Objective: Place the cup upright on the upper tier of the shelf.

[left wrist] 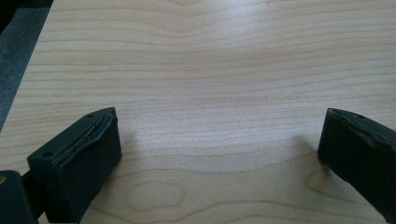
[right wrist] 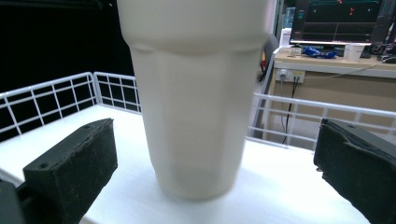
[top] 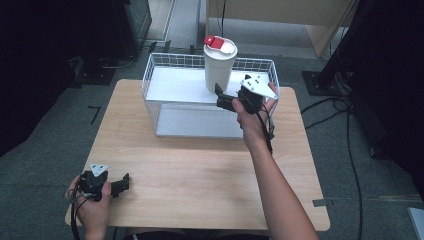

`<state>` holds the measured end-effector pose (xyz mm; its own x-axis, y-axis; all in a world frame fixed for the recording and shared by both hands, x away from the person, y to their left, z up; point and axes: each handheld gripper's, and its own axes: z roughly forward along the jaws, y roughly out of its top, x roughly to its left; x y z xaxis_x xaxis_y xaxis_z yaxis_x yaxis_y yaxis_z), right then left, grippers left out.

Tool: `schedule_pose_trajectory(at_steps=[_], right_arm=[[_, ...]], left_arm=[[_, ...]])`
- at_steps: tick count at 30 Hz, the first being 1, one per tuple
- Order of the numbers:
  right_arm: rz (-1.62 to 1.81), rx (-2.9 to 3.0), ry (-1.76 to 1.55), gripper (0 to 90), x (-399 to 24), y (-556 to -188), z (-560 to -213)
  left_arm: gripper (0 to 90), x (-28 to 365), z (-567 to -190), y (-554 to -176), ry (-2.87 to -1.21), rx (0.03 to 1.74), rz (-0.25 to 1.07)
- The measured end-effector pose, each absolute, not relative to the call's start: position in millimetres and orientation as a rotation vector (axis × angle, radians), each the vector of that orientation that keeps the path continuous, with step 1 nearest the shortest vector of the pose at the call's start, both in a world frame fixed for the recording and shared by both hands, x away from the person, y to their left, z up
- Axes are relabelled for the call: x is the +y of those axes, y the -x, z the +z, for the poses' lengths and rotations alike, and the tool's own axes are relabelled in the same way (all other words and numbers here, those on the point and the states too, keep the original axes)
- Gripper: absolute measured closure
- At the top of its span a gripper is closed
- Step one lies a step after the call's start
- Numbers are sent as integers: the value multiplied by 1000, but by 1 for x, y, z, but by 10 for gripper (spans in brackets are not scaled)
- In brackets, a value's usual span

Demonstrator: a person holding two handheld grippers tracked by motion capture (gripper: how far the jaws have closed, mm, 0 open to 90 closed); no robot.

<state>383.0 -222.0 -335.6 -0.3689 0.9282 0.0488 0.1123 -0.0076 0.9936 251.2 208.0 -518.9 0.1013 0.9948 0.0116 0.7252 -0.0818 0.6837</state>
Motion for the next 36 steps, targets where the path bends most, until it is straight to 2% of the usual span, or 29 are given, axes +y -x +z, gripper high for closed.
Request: schedule_pose_trajectory(at_steps=[36], right_arm=[[1351, 1556, -1167, 0, -302, -303, -406]], left_arm=[[0, 208, -519, -251, -1864, 1677, 675]])
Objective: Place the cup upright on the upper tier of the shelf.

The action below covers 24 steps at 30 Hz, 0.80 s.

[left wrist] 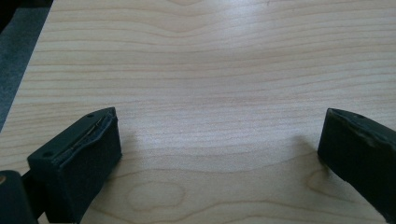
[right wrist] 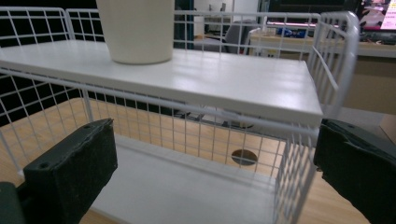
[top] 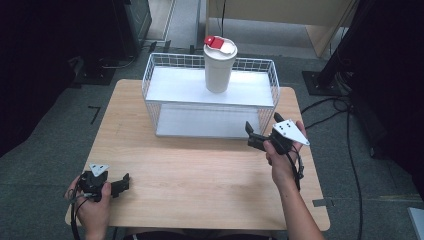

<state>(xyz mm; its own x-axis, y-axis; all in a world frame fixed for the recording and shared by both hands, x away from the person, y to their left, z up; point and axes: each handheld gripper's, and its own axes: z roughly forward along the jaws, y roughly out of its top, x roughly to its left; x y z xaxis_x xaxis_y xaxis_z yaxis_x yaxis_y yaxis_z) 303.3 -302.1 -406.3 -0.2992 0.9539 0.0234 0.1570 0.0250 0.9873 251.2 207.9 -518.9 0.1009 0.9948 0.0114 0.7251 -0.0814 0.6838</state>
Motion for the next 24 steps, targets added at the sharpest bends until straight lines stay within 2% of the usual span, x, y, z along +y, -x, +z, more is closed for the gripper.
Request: schedule_pose_trajectory(at_steps=[24], right_arm=[[1319, 1547, -1270, 0, -353, -244, -452]], left_arm=[[0, 208, -519, -251, -1861, 1678, 675]])
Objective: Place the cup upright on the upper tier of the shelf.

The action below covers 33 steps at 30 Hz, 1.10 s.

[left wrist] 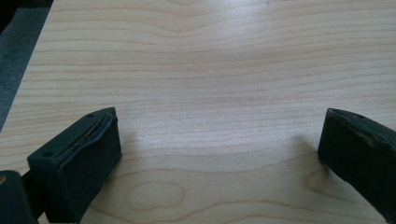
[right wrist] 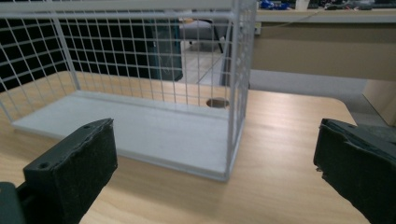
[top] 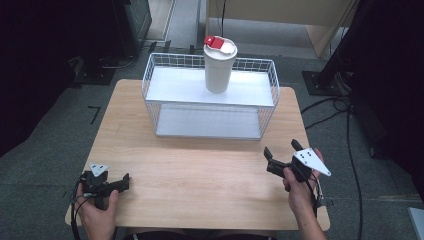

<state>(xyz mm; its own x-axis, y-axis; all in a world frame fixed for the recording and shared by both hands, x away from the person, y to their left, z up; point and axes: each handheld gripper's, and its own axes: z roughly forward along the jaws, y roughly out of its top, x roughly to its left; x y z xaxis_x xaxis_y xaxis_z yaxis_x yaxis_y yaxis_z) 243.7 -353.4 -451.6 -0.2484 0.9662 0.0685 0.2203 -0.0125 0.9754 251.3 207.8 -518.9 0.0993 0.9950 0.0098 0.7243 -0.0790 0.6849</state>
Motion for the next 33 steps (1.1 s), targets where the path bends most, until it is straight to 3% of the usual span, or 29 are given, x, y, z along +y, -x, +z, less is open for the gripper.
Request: schedule_pose_trajectory(at_steps=[13, 33], right_arm=[[1243, 1558, -1430, 0, -402, -209, -490], [931, 1681, -1631, 0, -433, -189, -521]], left_arm=[[0, 208, -519, -251, -1861, 1677, 675], [0, 208, -519, -251, -1860, 1678, 675]])
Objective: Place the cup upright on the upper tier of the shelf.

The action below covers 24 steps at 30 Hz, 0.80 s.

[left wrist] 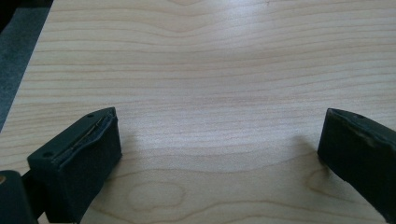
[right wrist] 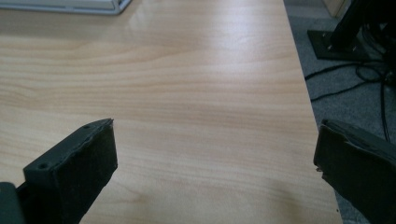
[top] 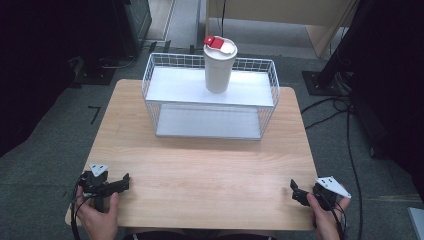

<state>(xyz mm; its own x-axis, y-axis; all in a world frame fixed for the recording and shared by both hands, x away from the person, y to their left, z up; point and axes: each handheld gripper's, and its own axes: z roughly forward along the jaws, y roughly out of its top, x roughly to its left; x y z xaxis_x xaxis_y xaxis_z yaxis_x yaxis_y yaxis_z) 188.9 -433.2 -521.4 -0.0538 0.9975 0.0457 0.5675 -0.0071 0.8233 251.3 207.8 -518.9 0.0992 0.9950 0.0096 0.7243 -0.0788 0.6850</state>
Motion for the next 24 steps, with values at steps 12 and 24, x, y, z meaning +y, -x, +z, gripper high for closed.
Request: schedule_pose_trajectory(at_steps=[12, 24], right_arm=[[788, 1834, -1716, 0, -432, -194, -527], [802, 1867, -1693, 0, -432, -193, -527]], left_arm=[[0, 208, -519, -251, -1860, 1677, 675], [0, 208, -519, -251, -1861, 1678, 675]])
